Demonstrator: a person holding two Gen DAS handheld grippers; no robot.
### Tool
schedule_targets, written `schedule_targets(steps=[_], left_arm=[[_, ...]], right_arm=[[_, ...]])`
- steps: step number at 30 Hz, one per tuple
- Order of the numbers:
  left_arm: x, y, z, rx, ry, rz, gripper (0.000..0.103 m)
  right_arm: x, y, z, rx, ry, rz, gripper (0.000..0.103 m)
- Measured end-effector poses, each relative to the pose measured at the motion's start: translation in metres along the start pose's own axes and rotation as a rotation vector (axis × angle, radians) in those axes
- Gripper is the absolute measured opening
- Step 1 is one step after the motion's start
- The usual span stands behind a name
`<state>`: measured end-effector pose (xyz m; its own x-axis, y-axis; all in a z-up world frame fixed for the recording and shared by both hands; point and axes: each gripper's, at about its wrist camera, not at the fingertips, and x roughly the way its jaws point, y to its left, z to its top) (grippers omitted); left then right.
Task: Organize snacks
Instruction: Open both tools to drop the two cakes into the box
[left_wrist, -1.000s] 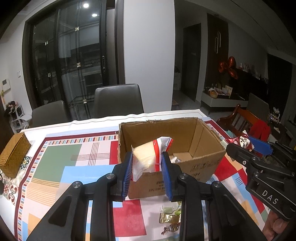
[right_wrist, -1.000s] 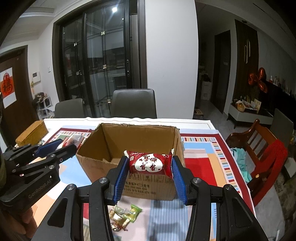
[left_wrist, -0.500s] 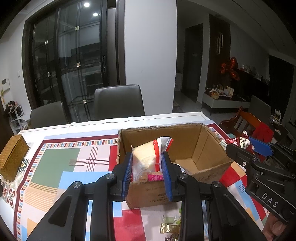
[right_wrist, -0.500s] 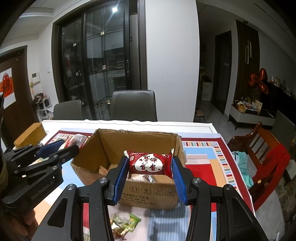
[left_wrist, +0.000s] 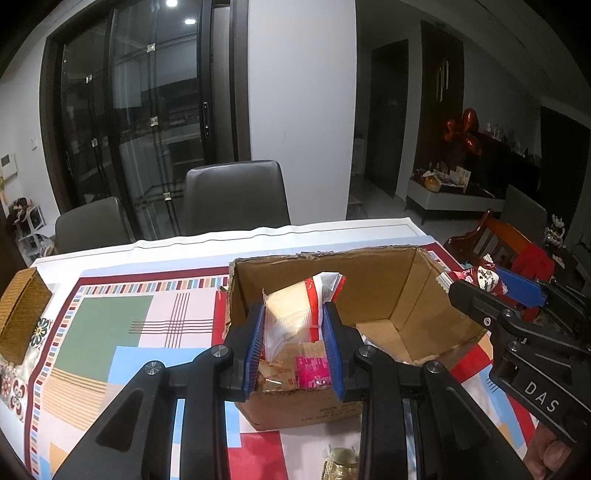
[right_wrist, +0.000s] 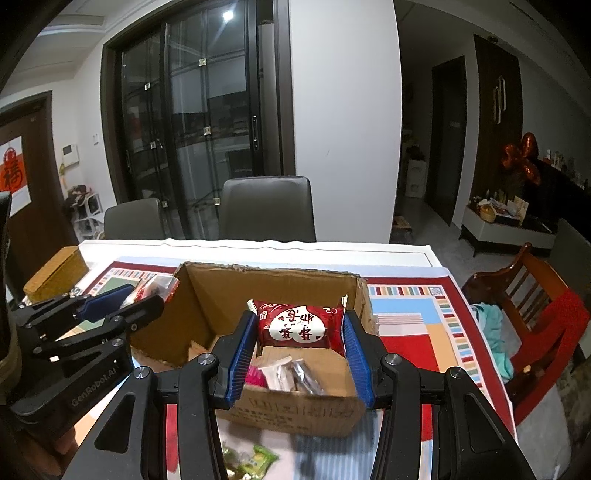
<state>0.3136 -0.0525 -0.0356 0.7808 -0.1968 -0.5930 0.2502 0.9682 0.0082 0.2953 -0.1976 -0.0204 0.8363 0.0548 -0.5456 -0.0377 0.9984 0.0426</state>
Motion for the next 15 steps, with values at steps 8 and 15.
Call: schedule_targets(steps=[8, 15], left_arm=[[0.013, 0.001, 0.003, -0.001, 0.012, 0.000, 0.032], [0.019, 0.002, 0.002, 0.009, 0.021, 0.004, 0.043]], right_arm=[[0.014, -0.001, 0.001, -0.004, 0.009, 0.010, 0.048], [0.025, -0.003, 0.002, -0.007, 0.030, 0.021, 0.051]])
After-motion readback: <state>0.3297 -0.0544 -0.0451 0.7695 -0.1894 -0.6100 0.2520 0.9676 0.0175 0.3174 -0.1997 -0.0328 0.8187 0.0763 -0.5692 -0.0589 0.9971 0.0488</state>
